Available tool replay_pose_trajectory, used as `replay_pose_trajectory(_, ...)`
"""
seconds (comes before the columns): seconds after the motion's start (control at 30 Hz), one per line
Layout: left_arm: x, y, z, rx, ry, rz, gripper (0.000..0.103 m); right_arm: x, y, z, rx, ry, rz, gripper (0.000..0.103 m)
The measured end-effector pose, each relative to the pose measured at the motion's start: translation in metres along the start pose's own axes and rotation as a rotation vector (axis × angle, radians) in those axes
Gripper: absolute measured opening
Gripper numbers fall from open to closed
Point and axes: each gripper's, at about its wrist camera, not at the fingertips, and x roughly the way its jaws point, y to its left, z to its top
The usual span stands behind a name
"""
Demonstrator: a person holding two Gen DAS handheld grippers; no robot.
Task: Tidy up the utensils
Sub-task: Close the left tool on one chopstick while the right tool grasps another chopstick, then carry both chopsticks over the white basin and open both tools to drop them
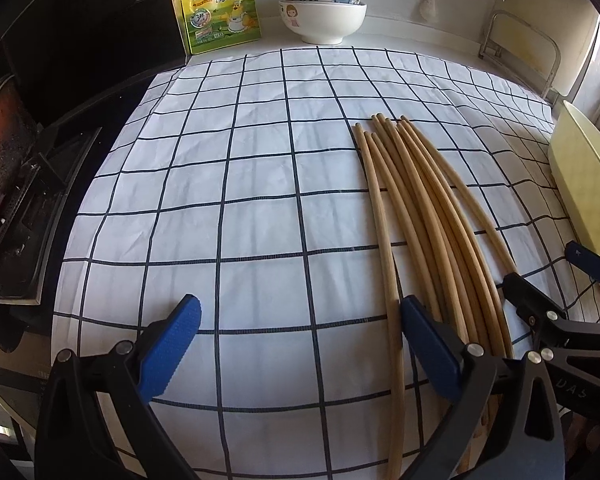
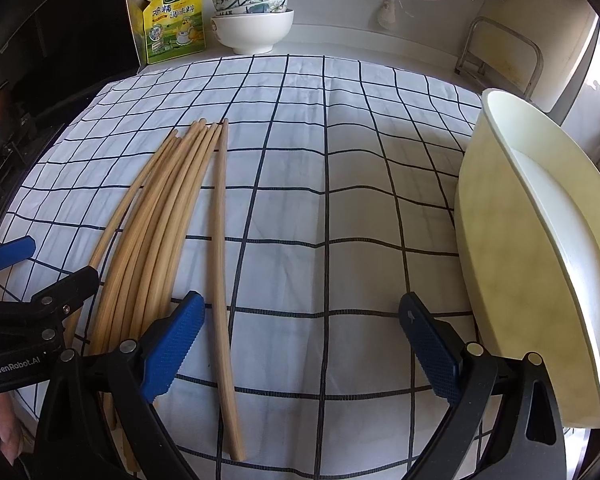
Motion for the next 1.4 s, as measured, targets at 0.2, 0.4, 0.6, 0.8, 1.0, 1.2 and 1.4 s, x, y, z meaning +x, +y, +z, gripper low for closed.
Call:
replay_pose_trajectory(0.2, -0.004, -0.004, 0.004, 0.009, -0.027, -0.022, 0.064, -0.001, 0.008, 0.004, -0.031, -0.024, 0.049, 0.061)
replay_pose_trajectory(0.4, -0.007, -0.016, 0.007, 0.051, -0.029, -0.072, 0.008, -0.005, 0.023, 0.005, -0.106, -0.025, 0.074, 0.028)
replay_pose_trajectory(0.6, -0.008, -0.011, 0.009, 0.036, -0.013, -0.137, 0.007, -0.008, 0.023, 0.006, -0.104, -0.022, 0.103, 0.007)
replay_pose_trajectory(0.8, -0.017, -0.003, 0.012, 0.017, -0.026, -0.156, 0.007, -0.022, 0.01, 0.007, -0.038, -0.05, 0.137, 0.007)
replay_pose_trajectory(1.0, -0.041, -0.014, 0.018, 0.035, -0.071, -0.185, 0.007, -0.057, -0.004, 0.012, 0.018, -0.134, 0.176, 0.007)
replay_pose_trajectory(1.2, -0.076, -0.052, 0.04, 0.103, -0.138, -0.263, 0.007, -0.104, -0.043, 0.019, 0.089, -0.233, 0.165, 0.007)
replay_pose_trajectory(1.4, -0.104, -0.122, 0.074, 0.175, -0.198, -0.402, 0.007, -0.126, -0.116, 0.013, 0.2, -0.275, 0.048, 0.007)
